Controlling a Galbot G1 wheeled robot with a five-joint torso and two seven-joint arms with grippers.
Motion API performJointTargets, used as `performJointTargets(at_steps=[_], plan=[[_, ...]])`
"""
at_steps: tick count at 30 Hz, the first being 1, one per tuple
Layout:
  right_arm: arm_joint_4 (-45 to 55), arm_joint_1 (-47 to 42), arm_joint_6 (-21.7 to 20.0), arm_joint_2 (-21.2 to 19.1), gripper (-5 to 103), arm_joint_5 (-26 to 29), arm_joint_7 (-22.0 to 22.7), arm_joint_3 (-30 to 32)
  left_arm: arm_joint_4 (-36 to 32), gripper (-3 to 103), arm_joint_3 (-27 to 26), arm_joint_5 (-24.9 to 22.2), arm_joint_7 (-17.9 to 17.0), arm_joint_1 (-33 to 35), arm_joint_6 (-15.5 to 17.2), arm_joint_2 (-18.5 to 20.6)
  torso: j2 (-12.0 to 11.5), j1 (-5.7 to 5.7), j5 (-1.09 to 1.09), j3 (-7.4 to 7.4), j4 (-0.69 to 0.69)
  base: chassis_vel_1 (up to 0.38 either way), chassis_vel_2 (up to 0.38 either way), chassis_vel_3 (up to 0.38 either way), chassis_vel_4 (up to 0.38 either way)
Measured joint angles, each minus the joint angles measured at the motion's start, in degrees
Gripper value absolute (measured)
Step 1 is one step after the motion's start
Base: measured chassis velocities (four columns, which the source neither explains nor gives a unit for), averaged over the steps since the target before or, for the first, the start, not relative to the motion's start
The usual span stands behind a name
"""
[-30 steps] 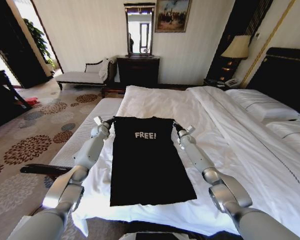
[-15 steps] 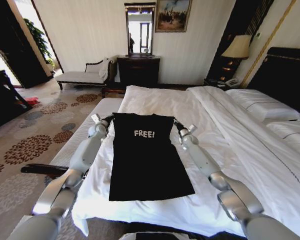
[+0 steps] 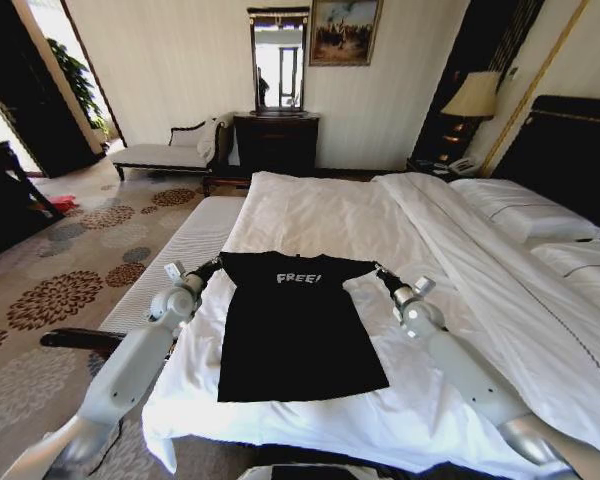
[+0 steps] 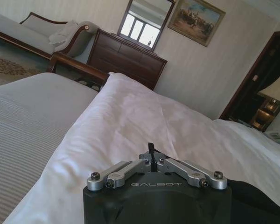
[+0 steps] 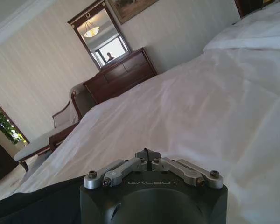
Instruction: Fold the clothes on the bed.
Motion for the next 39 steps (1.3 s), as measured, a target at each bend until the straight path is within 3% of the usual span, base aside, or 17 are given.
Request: performJointTargets(at_steps=[15, 28, 39], plan=[[19.5, -21.2, 0.53, -3.19, 0, -3.71, 3.91, 7.87, -18.56, 0, -5.47, 0.11, -2.02, 17.62, 1.95, 9.67, 0.01, 0.01, 0.01, 0.0, -0.01, 0.0, 0.0, 0.0, 0.0], [21.91, -32.58, 1.76, -3.51, 0, -7.33, 3.85, 12.51, -21.19, 0, -7.12, 1.24, -2.01, 25.98, 5.36, 12.13, 0.01, 0.02, -0.01, 0.01, -0.01, 0.0, 0.0, 0.0, 0.0], [23.07, -37.67, 2.68, -5.19, 0, -9.73, 3.94, 12.85, -24.5, 0, -7.6, 2.26, -0.78, 32.76, 7.01, 17.51, 0.01, 0.02, 0.0, 0.01, -0.01, 0.0, 0.0, 0.0, 0.0]])
